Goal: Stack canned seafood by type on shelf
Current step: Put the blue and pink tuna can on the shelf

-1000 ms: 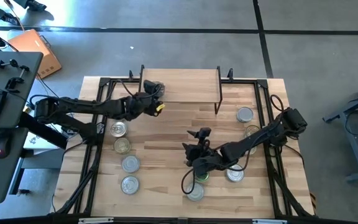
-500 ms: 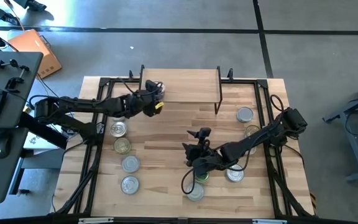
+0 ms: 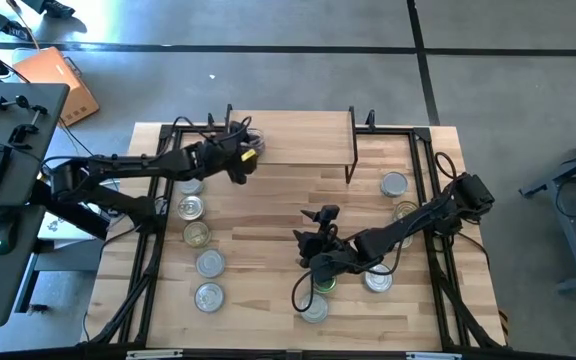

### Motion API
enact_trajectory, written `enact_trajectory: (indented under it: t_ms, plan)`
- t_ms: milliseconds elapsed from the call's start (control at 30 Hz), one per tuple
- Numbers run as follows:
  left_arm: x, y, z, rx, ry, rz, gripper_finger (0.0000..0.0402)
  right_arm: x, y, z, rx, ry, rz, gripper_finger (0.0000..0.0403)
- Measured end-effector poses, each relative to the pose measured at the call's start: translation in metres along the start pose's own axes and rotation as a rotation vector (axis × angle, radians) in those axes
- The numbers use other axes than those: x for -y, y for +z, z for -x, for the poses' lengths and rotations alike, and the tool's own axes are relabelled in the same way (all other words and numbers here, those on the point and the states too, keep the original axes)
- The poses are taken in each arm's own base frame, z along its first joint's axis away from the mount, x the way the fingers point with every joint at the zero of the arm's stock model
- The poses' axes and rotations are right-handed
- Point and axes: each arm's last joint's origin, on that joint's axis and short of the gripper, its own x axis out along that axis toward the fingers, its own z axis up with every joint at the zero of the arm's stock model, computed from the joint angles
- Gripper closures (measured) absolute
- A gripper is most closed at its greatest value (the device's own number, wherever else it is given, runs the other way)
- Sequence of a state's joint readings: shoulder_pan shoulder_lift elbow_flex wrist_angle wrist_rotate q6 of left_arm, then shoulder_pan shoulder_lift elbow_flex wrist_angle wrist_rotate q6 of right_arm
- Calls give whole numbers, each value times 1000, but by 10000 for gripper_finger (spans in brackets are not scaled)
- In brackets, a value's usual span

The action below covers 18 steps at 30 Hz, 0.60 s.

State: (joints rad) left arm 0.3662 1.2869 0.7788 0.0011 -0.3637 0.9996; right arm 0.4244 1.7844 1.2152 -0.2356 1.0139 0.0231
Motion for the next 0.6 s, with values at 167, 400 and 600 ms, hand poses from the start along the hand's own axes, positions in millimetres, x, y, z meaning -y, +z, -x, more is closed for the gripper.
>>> enact_trajectory:
  t_ms: [167, 400, 600]
  plan:
    - [-3, -9, 2, 1, -47, 81, 100, 2, 0, -4, -7, 7, -5, 108]
    - [-7, -14, 2, 2, -55, 144, 75, 7, 0, -12, -19, 23, -22, 108]
    - [-20, -12, 7, -10, -148, 227, 84, 8, 0, -14, -21, 32, -27, 108]
